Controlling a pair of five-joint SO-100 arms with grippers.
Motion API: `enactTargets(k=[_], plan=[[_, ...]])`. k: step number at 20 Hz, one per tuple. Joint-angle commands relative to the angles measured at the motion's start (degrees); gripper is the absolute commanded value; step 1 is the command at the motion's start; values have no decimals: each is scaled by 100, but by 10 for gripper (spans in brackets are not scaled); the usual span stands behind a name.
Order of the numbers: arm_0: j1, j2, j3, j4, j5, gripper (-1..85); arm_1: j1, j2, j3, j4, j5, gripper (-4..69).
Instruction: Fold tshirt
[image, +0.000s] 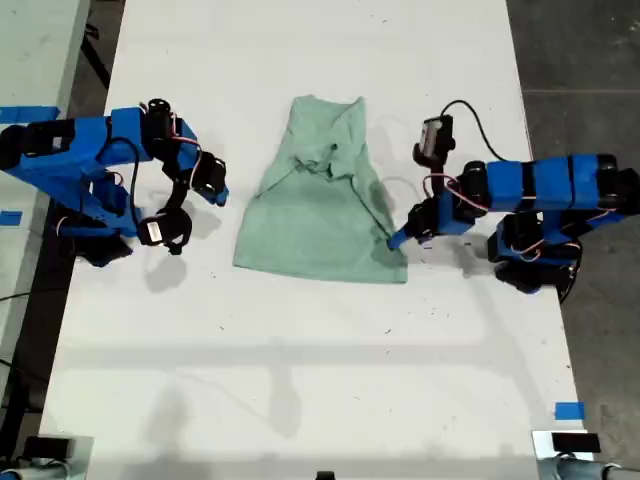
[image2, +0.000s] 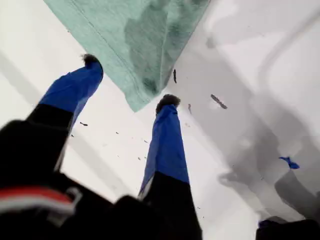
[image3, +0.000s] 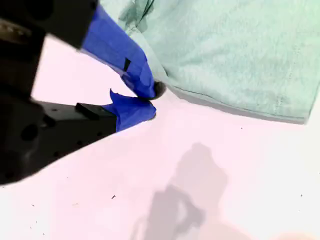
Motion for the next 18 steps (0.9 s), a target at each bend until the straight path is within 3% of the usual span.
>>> enactTargets(k=[1,4,7,9,11,15,18], plan=[[26,-9,-44,-114,-62,1,-264,-527,229,-870,290,212],[35,-9,18,-202,-62,1,-343,-1310,624,-1740,510,180],[53,-9,62,-290,-70,1,-264,-1564,633,-1854,536,17],[70,-26,62,-325,-70,1,-237,-1450,686,-1881,413,-11],[97,-26,70,-325,-79,1,-246,-1380,483,-1477,325,-11],[132,-26,70,-369,-97,1,-571,-932,-800,-9,369,-11],[141,-53,44,-431,-97,1,-642,-940,-1617,-26,404,-11]])
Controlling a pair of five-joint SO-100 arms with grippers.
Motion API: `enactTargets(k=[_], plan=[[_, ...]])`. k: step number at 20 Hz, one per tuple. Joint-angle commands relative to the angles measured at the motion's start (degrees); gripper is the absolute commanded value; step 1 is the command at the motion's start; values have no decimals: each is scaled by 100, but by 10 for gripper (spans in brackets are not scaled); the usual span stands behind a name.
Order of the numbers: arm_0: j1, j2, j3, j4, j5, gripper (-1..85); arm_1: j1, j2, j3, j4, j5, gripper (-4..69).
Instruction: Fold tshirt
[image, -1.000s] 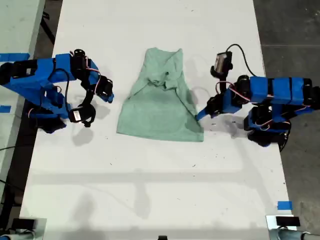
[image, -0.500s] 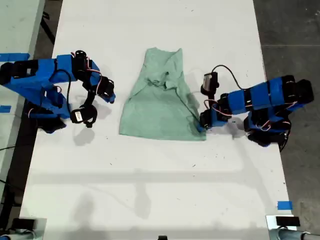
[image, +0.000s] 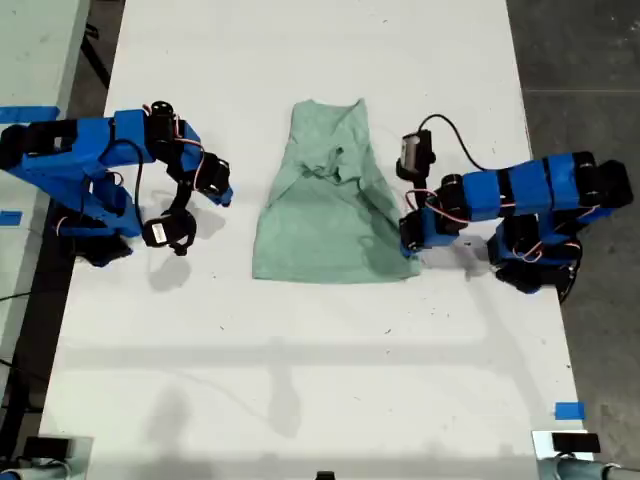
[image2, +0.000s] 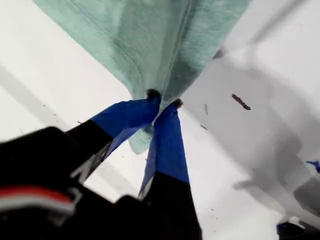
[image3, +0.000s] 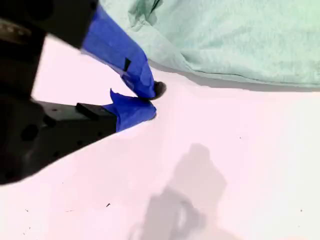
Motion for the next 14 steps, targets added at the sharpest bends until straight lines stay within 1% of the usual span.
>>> enactTargets(k=[1,4,7,8,10,12,13,14], plan=[[141,-9,-88,-105,-62,1,-70,255,-756,-281,97,-11],[176,-97,-167,-114,-62,1,123,176,-817,-1441,264,-11],[202,-158,-229,-123,-62,1,431,-483,-738,-2531,396,-11],[211,-167,-246,-123,-62,1,519,-738,-659,-2979,378,-11],[220,-185,-255,-114,-62,1,633,-1450,-642,-3560,422,-11],[237,-185,-255,-114,-62,1,659,-2206,-677,-4017,510,-11],[237,-193,-255,-114,-62,1,677,-2619,-782,-4104,554,-1],[237,-202,-281,-114,-62,1,677,-3015,-976,-4043,580,74]])
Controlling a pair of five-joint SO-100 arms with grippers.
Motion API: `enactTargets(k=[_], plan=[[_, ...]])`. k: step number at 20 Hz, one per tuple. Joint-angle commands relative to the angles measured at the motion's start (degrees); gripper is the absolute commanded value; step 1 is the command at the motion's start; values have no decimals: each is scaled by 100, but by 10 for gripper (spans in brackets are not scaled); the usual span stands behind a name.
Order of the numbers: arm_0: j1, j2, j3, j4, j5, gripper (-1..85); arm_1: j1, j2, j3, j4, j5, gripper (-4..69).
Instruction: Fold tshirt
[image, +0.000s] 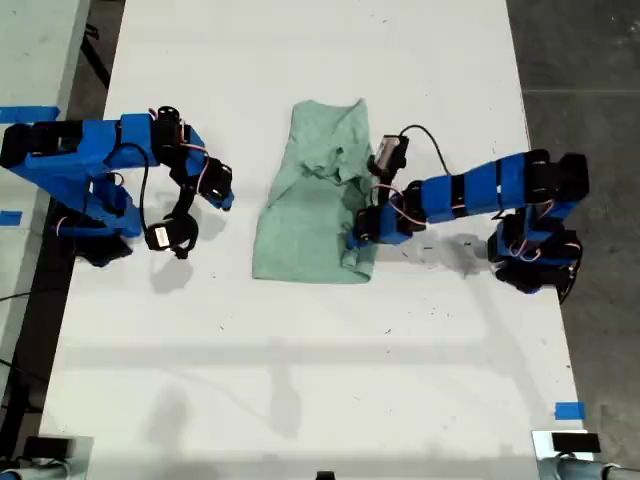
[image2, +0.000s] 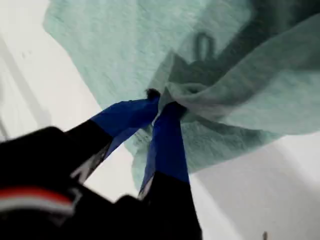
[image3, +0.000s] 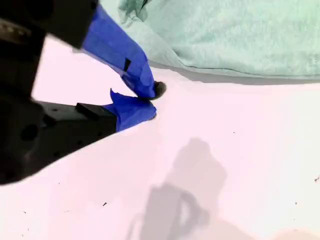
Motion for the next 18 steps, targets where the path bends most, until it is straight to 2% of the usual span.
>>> enactTargets(k=[1,2,3,7,9,12,17,18], plan=[[114,18,-308,-44,-62,1,9,-606,-844,114,9,218],[114,-18,-343,-26,-62,1,-70,-554,-1081,396,-114,294],[114,-53,-369,-26,-62,1,-123,-369,-1345,826,-220,314],[158,-229,-501,-35,-70,1,-352,773,-3015,3270,-624,321],[185,-308,-642,-35,-79,1,-457,1292,-3489,4140,-712,298],[220,-369,-800,26,-79,1,-510,2232,-2918,4816,-519,291],[211,-466,-765,18,-79,6,-510,4061,-879,4685,35,258],[237,-466,-835,-26,-53,141,-510,4403,-606,4632,105,252]])
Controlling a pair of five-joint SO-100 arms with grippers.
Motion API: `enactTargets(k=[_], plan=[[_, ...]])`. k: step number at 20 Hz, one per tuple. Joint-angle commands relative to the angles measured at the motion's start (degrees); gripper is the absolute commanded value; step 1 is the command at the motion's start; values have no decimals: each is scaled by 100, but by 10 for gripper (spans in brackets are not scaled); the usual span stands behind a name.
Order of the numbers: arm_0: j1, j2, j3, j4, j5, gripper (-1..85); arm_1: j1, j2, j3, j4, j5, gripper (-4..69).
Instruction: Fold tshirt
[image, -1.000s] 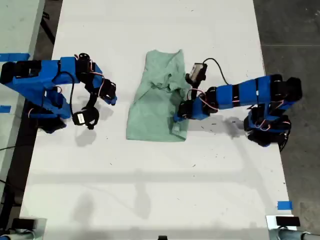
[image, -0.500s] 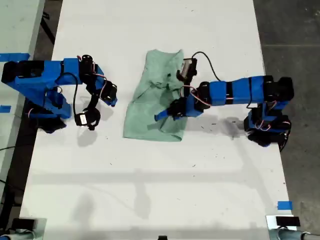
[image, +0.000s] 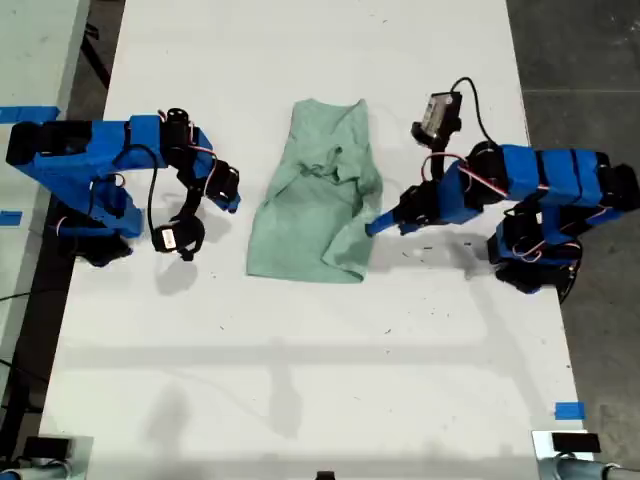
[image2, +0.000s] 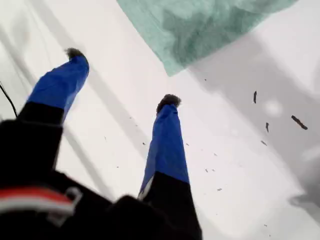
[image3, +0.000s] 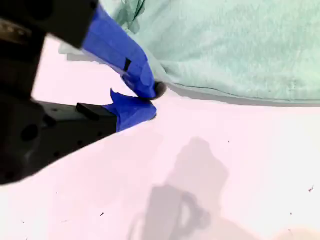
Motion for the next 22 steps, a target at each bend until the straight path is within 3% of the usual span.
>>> enactTargets(k=[1,5,12,14,16,22], plan=[[141,44,-475,-79,35,231,-70,1011,483,-220,202,248],[26,-193,-580,-79,211,290,-53,1266,756,-316,211,240],[-413,-2039,0,-1529,439,272,-62,1222,800,-466,141,230],[-519,-2786,-167,-1811,457,204,-97,1222,826,-466,176,228],[-554,-3340,-422,-1907,404,24,-132,1222,853,-466,202,227],[-527,-3032,-712,-1424,-79,0,-132,1257,1116,-633,220,214]])
